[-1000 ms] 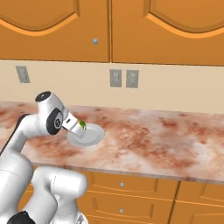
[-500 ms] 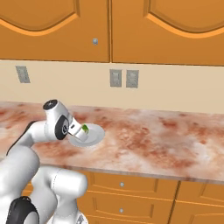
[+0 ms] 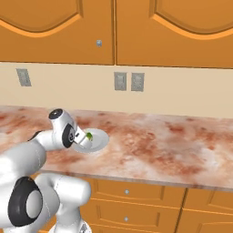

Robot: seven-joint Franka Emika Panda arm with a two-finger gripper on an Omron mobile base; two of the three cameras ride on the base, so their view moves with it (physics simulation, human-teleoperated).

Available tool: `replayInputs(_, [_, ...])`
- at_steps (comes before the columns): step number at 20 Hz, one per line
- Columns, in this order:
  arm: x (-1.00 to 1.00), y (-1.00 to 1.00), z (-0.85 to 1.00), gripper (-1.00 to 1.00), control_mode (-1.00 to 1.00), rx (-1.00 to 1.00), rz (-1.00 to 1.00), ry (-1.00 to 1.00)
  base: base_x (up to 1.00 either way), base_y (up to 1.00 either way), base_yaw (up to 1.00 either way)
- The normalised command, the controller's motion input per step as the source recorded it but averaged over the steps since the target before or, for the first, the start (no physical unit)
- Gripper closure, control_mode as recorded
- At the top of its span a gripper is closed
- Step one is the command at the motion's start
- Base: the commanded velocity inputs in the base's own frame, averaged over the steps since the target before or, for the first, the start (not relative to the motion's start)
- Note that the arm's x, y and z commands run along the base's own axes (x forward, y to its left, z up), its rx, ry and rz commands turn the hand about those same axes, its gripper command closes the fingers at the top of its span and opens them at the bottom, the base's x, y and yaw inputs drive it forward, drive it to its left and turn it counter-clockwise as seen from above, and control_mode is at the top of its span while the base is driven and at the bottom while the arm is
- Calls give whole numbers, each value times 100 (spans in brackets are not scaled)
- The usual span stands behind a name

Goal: Pick lemon from the fridge and place it on the plate on the counter.

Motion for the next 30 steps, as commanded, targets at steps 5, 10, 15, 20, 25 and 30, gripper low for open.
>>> replayInputs(5, [28, 7, -30, 100, -100, 1, 0, 0, 0, 0, 0])
replayInputs(10, [27, 3, -28, 100, -100, 1, 0, 0, 0, 0, 0])
replayInputs(15, [30, 6, -28, 100, -100, 1, 0, 1, 0, 0, 0])
replayInputs(20, [30, 5, -18, 100, -100, 1, 0, 0, 0, 0, 0])
replayInputs(25, [37, 7, -20, 100, -100, 0, 0, 1, 0, 0, 0])
replayInputs(30, [43, 12, -28, 100, -100, 0, 0, 4, 0, 0, 0])
